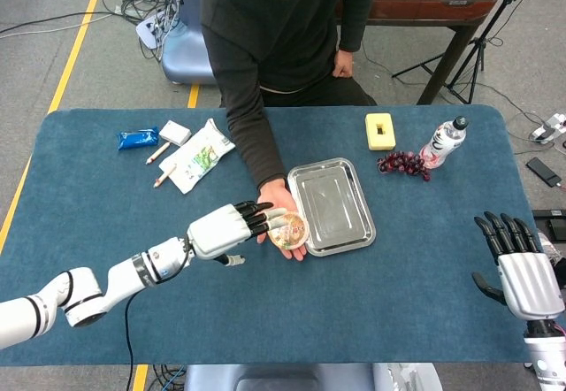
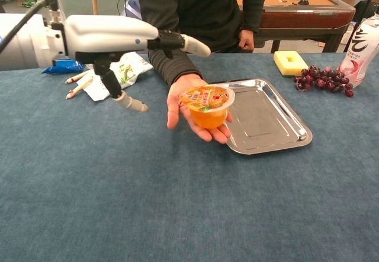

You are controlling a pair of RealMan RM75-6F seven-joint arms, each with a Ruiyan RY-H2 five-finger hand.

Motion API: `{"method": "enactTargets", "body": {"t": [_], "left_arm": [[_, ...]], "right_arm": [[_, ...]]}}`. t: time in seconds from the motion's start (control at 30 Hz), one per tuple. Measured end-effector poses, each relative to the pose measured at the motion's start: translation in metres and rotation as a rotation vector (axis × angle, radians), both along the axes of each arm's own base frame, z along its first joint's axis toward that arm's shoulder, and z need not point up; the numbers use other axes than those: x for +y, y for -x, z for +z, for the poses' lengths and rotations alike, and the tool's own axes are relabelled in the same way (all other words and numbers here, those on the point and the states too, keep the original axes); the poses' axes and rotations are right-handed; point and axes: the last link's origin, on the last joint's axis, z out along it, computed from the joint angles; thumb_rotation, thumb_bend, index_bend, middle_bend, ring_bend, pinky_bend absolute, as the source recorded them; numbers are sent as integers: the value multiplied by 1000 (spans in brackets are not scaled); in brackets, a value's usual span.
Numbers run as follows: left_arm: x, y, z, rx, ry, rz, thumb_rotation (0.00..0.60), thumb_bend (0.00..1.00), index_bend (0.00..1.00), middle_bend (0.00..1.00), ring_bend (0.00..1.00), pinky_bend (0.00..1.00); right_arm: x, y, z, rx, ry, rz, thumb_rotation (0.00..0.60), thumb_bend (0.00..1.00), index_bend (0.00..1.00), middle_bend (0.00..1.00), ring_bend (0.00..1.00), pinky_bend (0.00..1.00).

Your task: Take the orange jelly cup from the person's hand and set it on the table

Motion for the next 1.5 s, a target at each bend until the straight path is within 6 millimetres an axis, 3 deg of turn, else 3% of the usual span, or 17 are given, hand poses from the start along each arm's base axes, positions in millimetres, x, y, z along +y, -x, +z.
{"method": "enactTargets", "body": {"t": [0.33, 0.53, 0.8, 1.07, 1.23, 1.5], "left_arm": [[16, -42, -30, 100, 0, -17, 600, 198, 13, 0, 0, 133], [27, -57, -46, 170, -10, -12, 600, 198, 13, 0, 0, 120], [30, -64, -64, 244, -6, -1, 600, 199, 23, 0, 0, 111], [30, -66, -75, 242, -5, 8, 600, 198, 152, 0, 2, 120], [33, -69, -78, 208, -25, 10, 600, 199, 298, 78, 167, 367], [38, -65, -78, 164, -43, 28, 600, 198, 429, 248, 395, 691]], "right_arm": [[0, 7, 1, -7, -1, -12, 600, 190, 90, 75, 7, 88], [2, 12, 2, -13, 1, -22, 600, 190, 90, 75, 7, 88], [5, 18, 5, -20, 14, -38, 600, 191, 90, 75, 7, 88], [8, 22, 8, -23, 23, -48, 600, 190, 90, 75, 7, 88], [10, 24, 8, -27, 28, -54, 600, 191, 90, 75, 7, 88], [11, 26, 9, -31, 31, -58, 600, 190, 90, 75, 7, 88]]}}
